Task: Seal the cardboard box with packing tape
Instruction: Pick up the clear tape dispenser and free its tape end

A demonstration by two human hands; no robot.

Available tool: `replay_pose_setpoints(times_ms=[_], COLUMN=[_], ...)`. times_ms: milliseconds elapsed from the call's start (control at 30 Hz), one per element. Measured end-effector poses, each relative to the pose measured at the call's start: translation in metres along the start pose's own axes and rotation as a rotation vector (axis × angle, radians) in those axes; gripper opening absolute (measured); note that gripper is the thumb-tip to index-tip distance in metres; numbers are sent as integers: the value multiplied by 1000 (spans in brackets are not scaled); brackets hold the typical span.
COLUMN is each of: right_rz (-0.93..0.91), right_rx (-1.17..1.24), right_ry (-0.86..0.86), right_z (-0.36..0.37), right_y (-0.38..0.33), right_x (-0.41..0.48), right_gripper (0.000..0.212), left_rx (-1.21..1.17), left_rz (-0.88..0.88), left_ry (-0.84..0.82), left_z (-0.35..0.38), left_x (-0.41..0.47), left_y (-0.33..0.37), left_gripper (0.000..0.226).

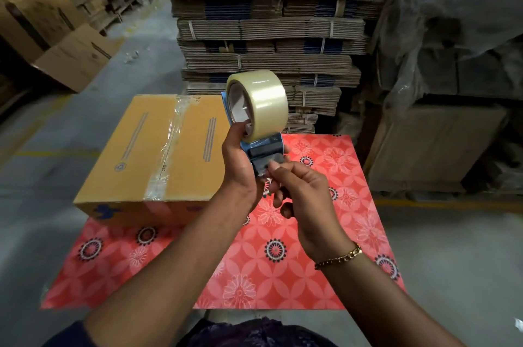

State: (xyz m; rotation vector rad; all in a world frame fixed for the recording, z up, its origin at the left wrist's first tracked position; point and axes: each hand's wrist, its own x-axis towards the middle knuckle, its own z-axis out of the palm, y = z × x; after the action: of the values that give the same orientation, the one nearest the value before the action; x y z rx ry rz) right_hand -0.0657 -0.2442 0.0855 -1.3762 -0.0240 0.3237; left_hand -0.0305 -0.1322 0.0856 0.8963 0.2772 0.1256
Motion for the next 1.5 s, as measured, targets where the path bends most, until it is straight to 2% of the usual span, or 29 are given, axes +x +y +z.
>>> replay_pose_setpoints(times_ms=[200,400,633,733,867,933,1033,1133,1233,1400,1500], right_rz=[-3,27,42,62,109,154,215,295,378,465,512], right_rx=[74,89,78,77,26,-13,-60,-77,-56,17,72], right_ry=[17,20,32,40,27,14,13,36,59,98,133], right_z=[12,21,31,38,44,47,54,58,63,76,80], right_y=[9,12,24,32,52,63,83,107,127,149,159], right_x=[-2,-4,-6,-5,-4,4,15,25,35,42,45], right_gripper=[19,16,19,20,27,27,21,22,25,19,22], left_rx=[-38,-53,-98,-135,-149,-92,75,251,415,660,776], left_rz=[0,-62,-97,-125,-165,-181,-193,-252,-301,-284,-238], left_ry=[40,20,4,28,39,68,222,335,342,356,302], left_z=[-6,-19,-37,-52,-81,-95,-125,-154,-177,-205,-212], left_x=[6,17,33,40,53,57,66,75,90,118,127], left_y=[9,14,19,16,12,10,1,-3,-1,0,-6], left_gripper=[44,50,54,62,56,52,45,24,10,25,17])
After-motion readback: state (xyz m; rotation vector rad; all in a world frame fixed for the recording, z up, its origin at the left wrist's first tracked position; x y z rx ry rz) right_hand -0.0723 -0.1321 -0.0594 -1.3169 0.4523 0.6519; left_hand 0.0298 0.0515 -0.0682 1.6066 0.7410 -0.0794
